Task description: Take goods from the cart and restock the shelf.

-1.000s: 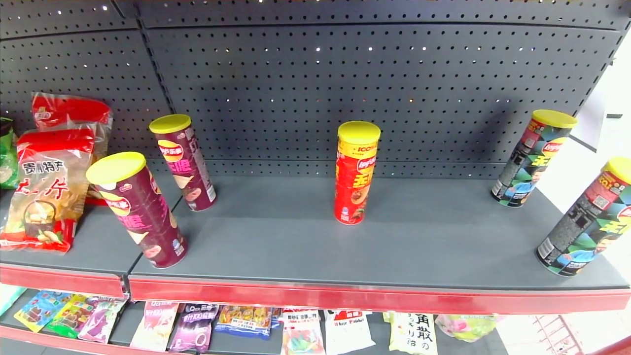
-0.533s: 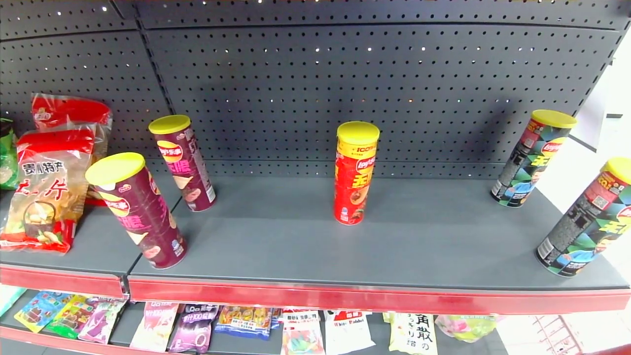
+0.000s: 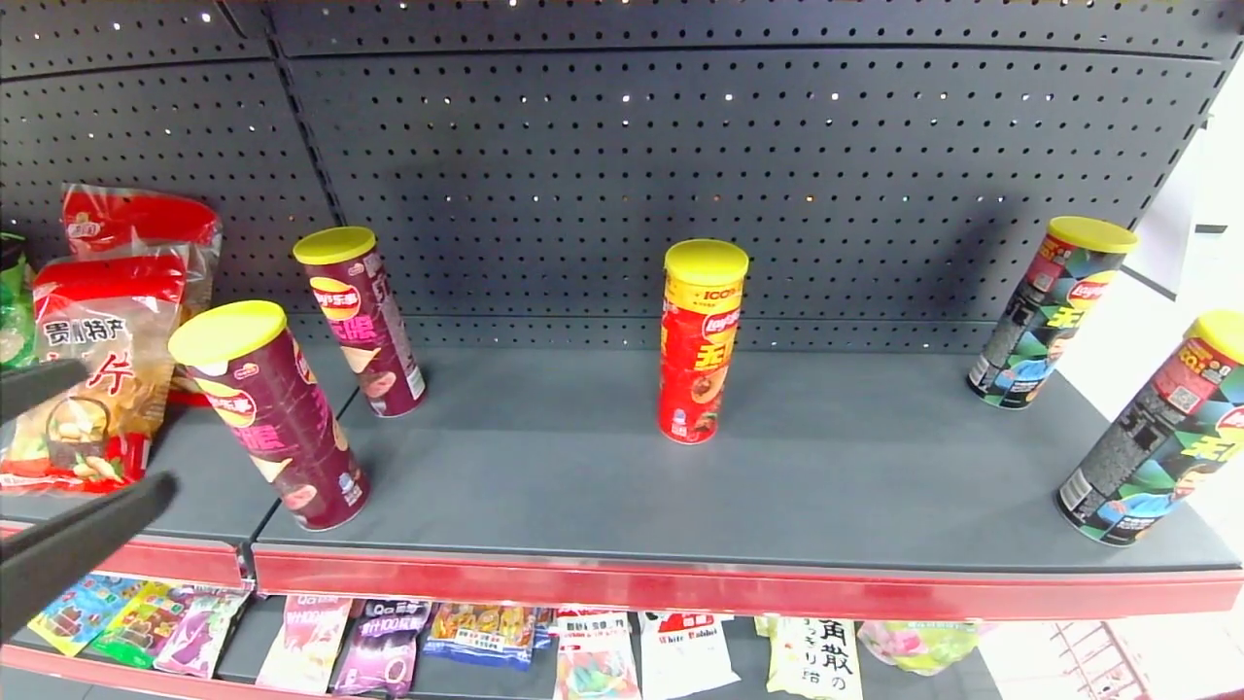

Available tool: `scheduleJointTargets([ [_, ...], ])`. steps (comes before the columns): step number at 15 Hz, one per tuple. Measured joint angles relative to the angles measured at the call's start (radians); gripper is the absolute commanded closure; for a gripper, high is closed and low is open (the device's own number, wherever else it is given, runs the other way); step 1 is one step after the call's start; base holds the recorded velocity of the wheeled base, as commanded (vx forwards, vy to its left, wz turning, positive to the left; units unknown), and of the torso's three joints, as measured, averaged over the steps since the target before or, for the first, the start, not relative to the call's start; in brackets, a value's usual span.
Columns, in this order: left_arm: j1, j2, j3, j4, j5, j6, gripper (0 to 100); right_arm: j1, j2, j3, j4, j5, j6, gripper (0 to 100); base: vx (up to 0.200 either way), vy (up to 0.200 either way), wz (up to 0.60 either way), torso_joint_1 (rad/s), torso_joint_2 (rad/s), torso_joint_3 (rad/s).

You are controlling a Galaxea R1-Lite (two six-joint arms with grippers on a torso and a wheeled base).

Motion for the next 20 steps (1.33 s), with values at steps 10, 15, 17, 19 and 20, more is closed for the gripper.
scheduleJointTargets([
  [10,-0.332,0.857,-0.397,-0.233,-0.087,0.112,0,-0.005,-0.005,0.001,0.000,-0.013,0.001,100,0.000,0.000,0.00,0.000,0.00,0.000],
  [15,-0.343,1.086,-0.594,-0.266,0.008,0.120,0,-0.005,-0.006,0.001,0.001,-0.031,0.016,100,0.000,0.000,0.00,0.000,0.00,0.000],
  [17,-0.347,1.139,-0.646,-0.283,0.012,0.119,0,-0.005,-0.005,0.001,0.001,-0.033,0.016,100,0.000,0.000,0.00,0.000,0.00,0.000],
  [19,-0.354,1.174,-0.682,-0.290,0.013,0.115,0,-0.004,-0.005,0.001,0.003,-0.034,0.017,100,0.000,0.000,0.00,0.000,0.00,0.000],
  [20,-0.356,1.193,-0.702,-0.291,0.015,0.114,0,-0.004,-0.005,0.002,0.003,-0.034,0.018,100,0.000,0.000,0.00,0.000,0.00,0.000],
])
